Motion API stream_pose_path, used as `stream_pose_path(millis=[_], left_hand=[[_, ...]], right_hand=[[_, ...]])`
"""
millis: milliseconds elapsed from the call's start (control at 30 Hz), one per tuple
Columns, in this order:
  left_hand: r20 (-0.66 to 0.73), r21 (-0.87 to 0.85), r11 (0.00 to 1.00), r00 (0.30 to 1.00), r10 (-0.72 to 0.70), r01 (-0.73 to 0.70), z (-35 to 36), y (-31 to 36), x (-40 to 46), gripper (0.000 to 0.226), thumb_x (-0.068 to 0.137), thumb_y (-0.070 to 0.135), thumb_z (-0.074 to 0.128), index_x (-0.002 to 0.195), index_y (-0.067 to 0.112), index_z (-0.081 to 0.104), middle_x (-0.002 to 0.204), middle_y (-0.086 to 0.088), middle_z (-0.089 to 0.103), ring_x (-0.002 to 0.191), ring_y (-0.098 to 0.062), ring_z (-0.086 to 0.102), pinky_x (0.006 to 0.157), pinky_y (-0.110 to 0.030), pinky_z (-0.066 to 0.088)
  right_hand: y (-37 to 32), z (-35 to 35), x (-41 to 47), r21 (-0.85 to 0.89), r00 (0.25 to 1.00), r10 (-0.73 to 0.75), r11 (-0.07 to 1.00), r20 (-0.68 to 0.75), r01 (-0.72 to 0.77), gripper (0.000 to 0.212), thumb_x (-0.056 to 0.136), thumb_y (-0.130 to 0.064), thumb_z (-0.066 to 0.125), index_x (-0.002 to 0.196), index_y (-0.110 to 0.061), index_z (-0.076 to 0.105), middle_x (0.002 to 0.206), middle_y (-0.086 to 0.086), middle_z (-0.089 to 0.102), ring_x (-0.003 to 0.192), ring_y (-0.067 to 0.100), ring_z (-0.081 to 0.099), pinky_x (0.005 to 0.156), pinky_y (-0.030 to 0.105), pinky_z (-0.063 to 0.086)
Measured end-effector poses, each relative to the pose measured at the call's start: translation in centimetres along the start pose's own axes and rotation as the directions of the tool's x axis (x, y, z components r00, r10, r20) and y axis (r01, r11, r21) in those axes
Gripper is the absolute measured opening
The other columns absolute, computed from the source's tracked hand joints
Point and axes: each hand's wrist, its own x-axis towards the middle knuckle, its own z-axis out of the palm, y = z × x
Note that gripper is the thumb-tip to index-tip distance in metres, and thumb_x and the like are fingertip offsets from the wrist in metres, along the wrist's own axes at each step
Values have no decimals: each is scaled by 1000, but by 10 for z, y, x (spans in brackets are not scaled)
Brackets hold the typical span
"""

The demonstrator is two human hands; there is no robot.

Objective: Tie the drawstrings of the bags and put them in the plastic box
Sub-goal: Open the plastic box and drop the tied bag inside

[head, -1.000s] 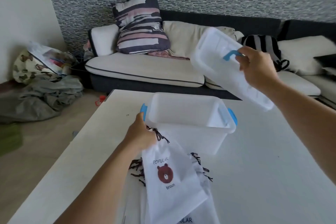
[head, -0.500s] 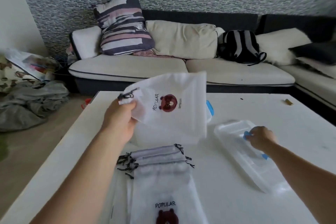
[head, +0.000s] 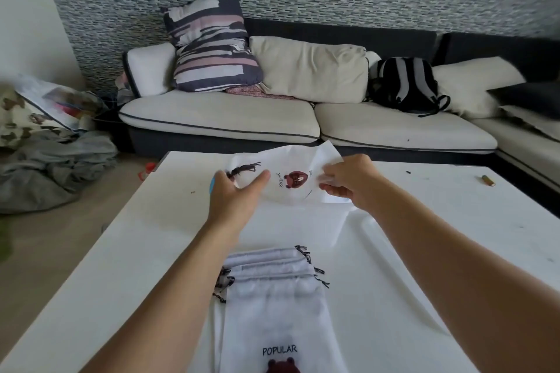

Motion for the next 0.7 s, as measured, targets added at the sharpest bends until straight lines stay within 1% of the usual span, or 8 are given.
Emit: stream_pose_path(millis=[100,167,233,367,467,567,633,700], left_hand=[[44,514,806,947,318,-294,-21,-6,0,80,79,43,80,143,11,43,139,-5,54,130,-25,51,104,-33,42],[192,624,654,895,403,-428,-33,-14,0,64,81,37,80,135,13,57,133,-1,60,125,-22,55,95,-22,38],[331,692,531,868,369,-489,-41,-25,2,46,85,32,77,126,16,65,127,2,64,119,-19,57,93,-22,40],[407,725,484,872,272,-489,-42,-29,5,39,97,26,61,134,17,58,136,0,59,120,-21,56,98,-31,43],[394,737,471,874,284,-485,-40,-31,4,33,100,24,55,132,16,59,130,-3,61,114,-24,58,91,-30,43],[387,733,480,876,288,-482,-38,-30,-1,30,102,23,50,130,14,59,129,-5,62,110,-24,58,87,-29,42],[392,735,489,883,257,-469,-37,-29,-2,36,103,22,49,138,14,53,140,-5,56,122,-25,55,96,-31,42],[425,731,501,884,197,-463,-39,-28,-2,47,104,22,47,150,15,38,156,-4,40,138,-25,43,108,-33,36]], right_hand=[[3,8,36,-118,996,86,989,-18,-88,11,92,6,60,102,2,57,82,18,71,68,25,72,67,28,62],[11,16,49,-294,998,64,954,12,-58,10,94,4,57,98,-5,55,99,17,69,79,24,68,71,27,61],[17,27,51,-538,993,116,836,-20,-108,11,100,-14,54,90,-11,52,90,9,62,84,24,61,71,23,52],[18,28,57,-859,984,-173,508,-34,60,30,98,-22,59,73,-8,47,71,5,58,63,21,61,55,26,51],[14,26,63,-854,970,-241,511,-34,97,24,94,-7,60,72,-7,51,63,8,59,42,21,60,34,22,41],[15,21,60,-686,1000,-1,727,-13,-8,27,94,-1,56,70,-13,52,45,2,59,50,14,57,42,17,44],[25,21,57,-799,996,-88,597,16,66,27,93,-3,51,68,-14,51,56,0,55,61,14,45,54,19,39],[28,26,57,-804,928,-372,551,3,223,13,89,0,50,79,-7,51,78,4,49,72,20,47,60,28,41]])
